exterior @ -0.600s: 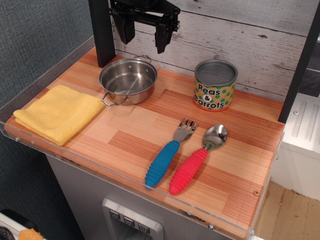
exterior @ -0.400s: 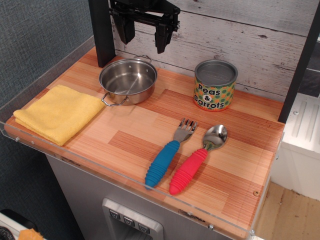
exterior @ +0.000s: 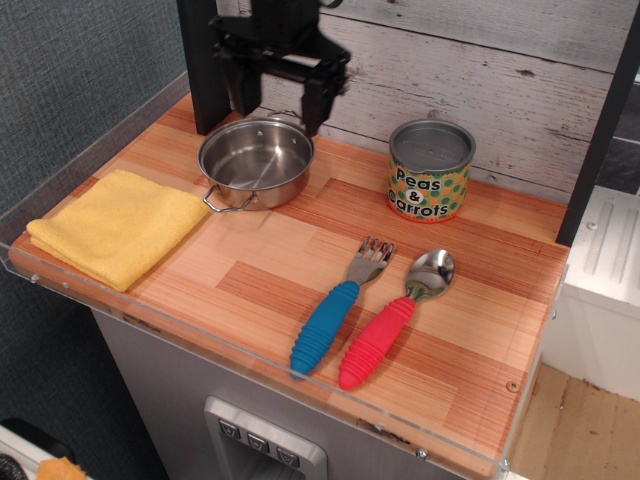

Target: Move the yellow cloth to the left of the blue fork

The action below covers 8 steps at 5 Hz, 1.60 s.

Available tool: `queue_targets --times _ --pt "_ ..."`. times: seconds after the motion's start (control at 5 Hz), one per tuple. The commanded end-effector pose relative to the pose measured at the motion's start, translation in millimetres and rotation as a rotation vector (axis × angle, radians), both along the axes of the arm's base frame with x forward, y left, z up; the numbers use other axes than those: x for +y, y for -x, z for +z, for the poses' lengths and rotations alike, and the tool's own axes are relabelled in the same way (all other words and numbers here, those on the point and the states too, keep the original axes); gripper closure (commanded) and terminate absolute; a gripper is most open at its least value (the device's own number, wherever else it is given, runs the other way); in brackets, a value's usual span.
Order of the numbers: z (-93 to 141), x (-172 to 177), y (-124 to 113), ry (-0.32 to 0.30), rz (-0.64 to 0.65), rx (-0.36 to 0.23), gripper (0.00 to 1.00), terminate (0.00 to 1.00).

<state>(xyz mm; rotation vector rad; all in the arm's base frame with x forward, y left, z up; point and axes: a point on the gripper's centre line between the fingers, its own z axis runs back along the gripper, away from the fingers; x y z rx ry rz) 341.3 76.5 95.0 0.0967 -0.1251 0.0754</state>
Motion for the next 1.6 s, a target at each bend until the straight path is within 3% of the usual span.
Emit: queue_targets --times 0.0,0.2,0.6,0.8,1.0,1.2,1.4 --pt "14 43 46 -0.049 0.050 0.033 0.00 0.00" --pt "7 62 64 -0.062 0.086 0.078 0.00 0.00" --pt "-15 100 79 -0.126 0.100 0.067 0.00 0.00" --pt "-28 111 80 -0.149 0.098 0.064 1.00 0.00" --pt "-40 116 81 -0.187 0.126 0.098 1.00 0.00" --pt "-56 113 75 -0.188 0.119 0.091 1.00 0.00" --pt "-61 110 75 -0.149 0.097 0.063 1.00 0.00"
